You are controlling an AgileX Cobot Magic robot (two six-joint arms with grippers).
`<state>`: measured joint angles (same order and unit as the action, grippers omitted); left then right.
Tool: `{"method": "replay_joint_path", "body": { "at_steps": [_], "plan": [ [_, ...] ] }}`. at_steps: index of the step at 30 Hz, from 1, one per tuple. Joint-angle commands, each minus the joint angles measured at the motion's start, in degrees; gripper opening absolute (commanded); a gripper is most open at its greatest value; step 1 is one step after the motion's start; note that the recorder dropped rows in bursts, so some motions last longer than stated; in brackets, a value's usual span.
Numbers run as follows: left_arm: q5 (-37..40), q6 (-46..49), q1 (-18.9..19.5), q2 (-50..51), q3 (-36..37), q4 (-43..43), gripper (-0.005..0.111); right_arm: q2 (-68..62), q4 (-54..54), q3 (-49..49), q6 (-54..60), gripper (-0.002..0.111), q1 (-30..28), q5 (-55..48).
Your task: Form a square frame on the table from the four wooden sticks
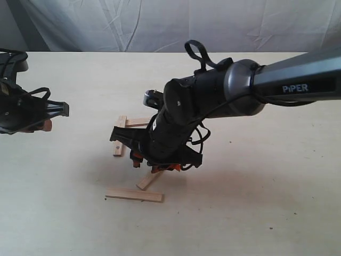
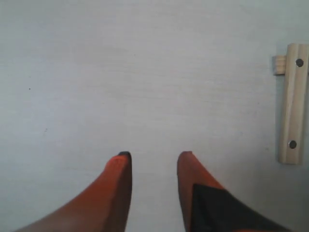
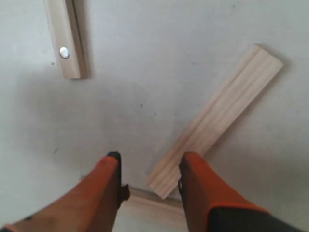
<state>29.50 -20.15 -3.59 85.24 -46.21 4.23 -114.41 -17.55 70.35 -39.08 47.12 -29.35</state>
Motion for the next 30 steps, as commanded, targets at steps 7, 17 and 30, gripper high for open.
{"method": "replay_joint_path", "body": {
  "at_steps": [7,17,30],
  "plan": [
    [-0.09,1.04,0.07,-2.05,0.18,-3.23,0.032,-4.06,25.69,15.65,-27.44,0.04,5.63,-20.97],
    [-0.23,1.04,0.07,-2.05,0.18,-4.23,0.032,-9.39,28.48,15.65,-39.03,0.041,7.65,-21.1],
    [-1.1,1.04,0.07,-2.05,0.18,-5.08,0.032,-11.34,23.45,15.65,-40.18,-0.001,7.65,-20.61]
  ]
}}
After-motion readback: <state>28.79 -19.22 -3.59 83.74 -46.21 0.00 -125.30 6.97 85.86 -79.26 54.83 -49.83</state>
